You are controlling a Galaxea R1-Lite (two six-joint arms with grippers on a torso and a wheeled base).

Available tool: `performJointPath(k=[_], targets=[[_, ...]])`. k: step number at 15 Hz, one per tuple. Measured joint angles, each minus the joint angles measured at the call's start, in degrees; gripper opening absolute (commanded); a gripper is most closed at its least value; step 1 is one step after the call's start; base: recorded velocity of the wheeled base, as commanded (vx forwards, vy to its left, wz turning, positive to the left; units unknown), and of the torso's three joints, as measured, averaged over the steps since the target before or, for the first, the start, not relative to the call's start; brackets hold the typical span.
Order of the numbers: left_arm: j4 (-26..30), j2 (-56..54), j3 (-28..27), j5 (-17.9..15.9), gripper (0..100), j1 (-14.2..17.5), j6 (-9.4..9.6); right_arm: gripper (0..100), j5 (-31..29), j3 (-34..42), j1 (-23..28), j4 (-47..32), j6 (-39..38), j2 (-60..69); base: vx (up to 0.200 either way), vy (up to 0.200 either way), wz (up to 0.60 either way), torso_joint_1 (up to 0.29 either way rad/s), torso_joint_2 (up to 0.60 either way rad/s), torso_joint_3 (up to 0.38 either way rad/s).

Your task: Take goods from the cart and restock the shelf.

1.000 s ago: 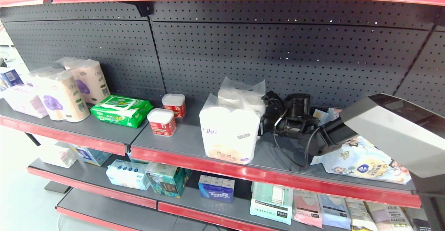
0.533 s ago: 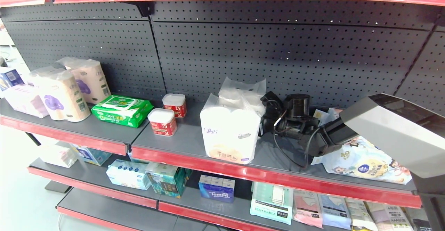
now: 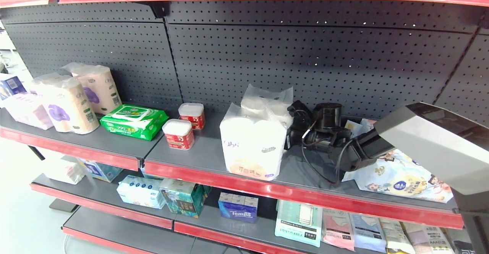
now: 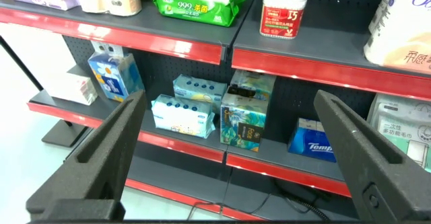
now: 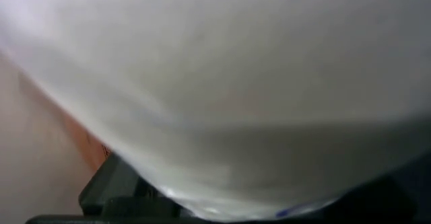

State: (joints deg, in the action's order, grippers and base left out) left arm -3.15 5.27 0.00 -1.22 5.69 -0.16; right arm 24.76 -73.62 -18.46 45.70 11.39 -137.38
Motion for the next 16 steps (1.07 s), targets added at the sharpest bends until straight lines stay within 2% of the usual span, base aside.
performJointPath(k=[1, 2, 16], targets=[[0.0, 0.0, 0.0, 0.0, 100, 0.0, 0.00, 0, 0.4, 0.0, 0.1, 0.0, 0.1, 0.1, 0.000, 0.000, 0.00, 0.000, 0.00, 0.000], [0.0, 0.0, 0.0, 0.0, 100, 0.0, 0.00, 100, 0.5, 0.0, 0.3, 0.0, 0.3, 0.2, 0.000, 0.000, 0.00, 0.000, 0.00, 0.000], [0.0, 0.0, 0.0, 0.0, 100, 0.0, 0.00, 100, 0.3, 4.0, 1.6, 0.0, 1.0, 5.3, 0.000, 0.000, 0.00, 0.000, 0.00, 0.000]])
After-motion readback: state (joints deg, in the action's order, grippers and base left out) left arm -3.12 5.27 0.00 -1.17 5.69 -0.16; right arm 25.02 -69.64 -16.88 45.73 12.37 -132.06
